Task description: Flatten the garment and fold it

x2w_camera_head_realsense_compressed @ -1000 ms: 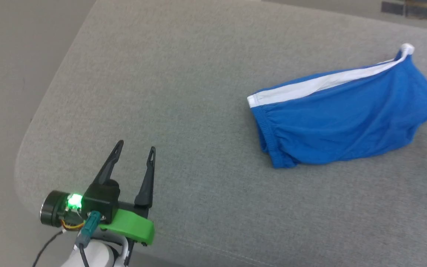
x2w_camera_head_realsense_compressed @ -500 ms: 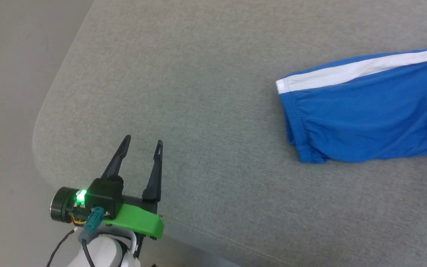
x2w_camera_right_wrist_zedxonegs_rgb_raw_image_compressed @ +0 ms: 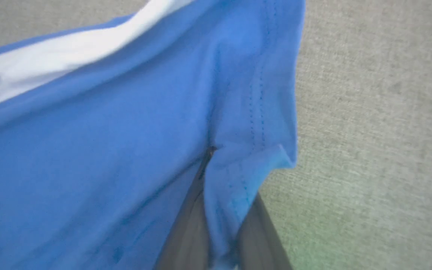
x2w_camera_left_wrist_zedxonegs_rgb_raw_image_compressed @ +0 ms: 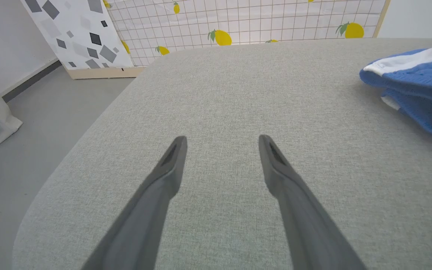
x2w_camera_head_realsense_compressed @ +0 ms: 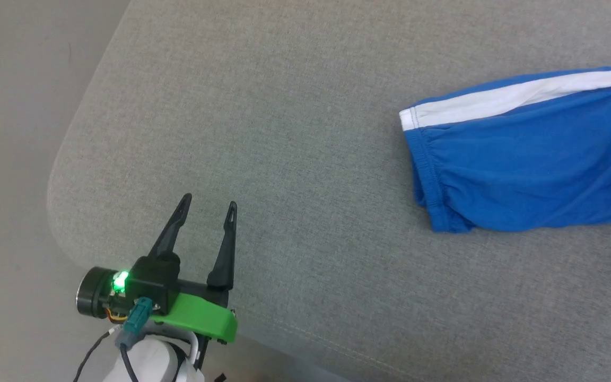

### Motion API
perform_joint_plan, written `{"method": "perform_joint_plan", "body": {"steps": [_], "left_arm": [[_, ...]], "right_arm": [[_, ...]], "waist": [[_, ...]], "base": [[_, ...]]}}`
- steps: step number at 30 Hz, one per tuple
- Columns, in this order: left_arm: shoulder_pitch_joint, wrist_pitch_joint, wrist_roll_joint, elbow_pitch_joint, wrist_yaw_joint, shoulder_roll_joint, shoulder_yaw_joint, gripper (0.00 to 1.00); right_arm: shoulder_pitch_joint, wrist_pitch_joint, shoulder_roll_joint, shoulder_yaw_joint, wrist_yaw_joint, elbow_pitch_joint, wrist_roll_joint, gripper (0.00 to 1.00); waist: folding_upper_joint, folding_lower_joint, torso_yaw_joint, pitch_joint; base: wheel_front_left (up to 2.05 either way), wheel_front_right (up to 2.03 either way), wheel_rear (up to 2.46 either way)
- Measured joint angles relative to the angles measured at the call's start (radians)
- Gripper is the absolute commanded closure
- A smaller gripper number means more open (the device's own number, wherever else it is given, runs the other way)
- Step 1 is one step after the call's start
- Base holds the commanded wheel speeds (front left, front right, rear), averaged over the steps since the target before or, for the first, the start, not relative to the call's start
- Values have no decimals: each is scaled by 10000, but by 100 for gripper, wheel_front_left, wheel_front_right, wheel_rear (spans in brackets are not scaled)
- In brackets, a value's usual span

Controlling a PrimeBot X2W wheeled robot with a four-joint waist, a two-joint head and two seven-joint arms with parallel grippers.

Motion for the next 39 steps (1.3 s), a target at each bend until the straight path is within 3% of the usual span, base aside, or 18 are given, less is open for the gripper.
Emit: {"method": "perform_joint_plan", "body": {"steps": [10, 18, 27, 31, 39], "left_arm": [[182, 0, 31, 305, -255, -125, 132, 0], [391, 0, 29, 500, -332, -132, 119, 0], [505, 4, -13, 485, -330, -117, 111, 0], [558, 63, -33, 435, -336, -123, -12, 0], [551, 140, -35, 449, -347, -140, -128, 0]], "right_arm": [[1067, -943, 493, -410, 4, -240, 268, 100], [2730, -1034, 995, -2502, 17, -568, 326, 100], [4693, -890, 2458, -4780, 17, -1825, -228, 100], [4783, -1012, 3010, -4968, 17, -2433, -364, 100], [4330, -1392, 3271, -4349, 17, -3202, 50, 100]], "waist": [[0, 0, -385, -787], [0, 0, -906, -1613], [0, 0, -1435, -2147], [0, 0, -1597, -2143], [0, 0, -1604, -2228]], "base": [[0, 0, 0], [0, 0, 0], [0, 0, 0], [0, 0, 0], [0, 0, 0]]}}
